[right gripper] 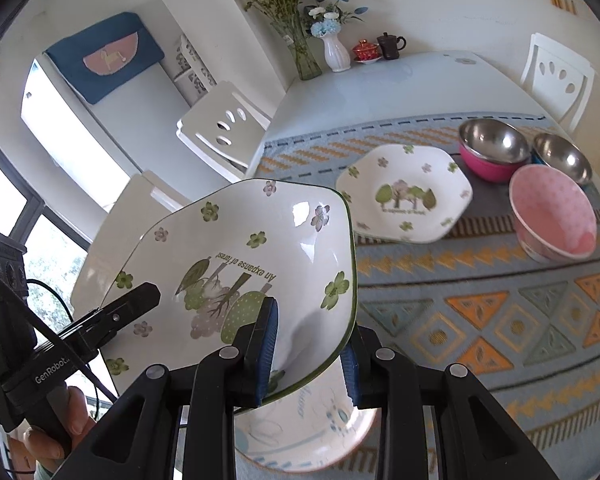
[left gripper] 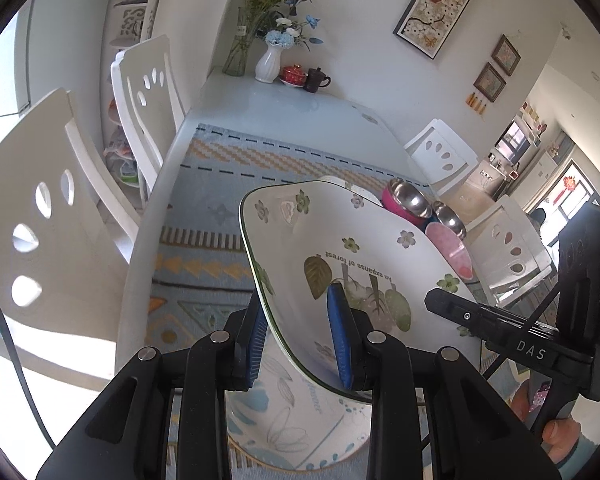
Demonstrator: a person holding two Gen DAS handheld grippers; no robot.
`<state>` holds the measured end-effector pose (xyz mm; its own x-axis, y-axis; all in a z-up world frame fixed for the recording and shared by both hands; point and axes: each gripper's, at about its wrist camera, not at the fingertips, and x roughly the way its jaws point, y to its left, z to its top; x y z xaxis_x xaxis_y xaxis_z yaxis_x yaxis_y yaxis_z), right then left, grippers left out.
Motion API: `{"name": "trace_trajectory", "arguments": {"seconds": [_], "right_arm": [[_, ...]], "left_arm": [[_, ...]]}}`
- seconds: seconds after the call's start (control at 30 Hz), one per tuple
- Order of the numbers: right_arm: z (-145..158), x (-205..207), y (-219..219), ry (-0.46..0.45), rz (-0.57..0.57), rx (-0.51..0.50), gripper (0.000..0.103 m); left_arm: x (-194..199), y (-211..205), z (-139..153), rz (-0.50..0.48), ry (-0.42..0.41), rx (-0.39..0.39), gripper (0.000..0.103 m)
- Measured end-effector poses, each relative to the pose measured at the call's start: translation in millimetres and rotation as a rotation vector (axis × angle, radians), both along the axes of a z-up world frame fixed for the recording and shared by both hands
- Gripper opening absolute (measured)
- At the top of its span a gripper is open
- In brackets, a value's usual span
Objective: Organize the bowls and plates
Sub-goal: 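Lower the leaf-print plate onto the round plate and open both grippers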
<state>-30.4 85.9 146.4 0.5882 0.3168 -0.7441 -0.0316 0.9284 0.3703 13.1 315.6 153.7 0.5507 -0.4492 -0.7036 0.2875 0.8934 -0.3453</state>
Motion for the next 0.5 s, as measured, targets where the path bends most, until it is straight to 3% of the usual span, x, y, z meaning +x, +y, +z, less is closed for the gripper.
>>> {"name": "trace_trajectory", "arguments": {"seconds": [0.5], "right_arm": [[-63,-35,1,0.119,0.022,0.009,0.029]], "left_arm": [[-40,-3,-56,0.015,0.093,0.018,0.026]]}}
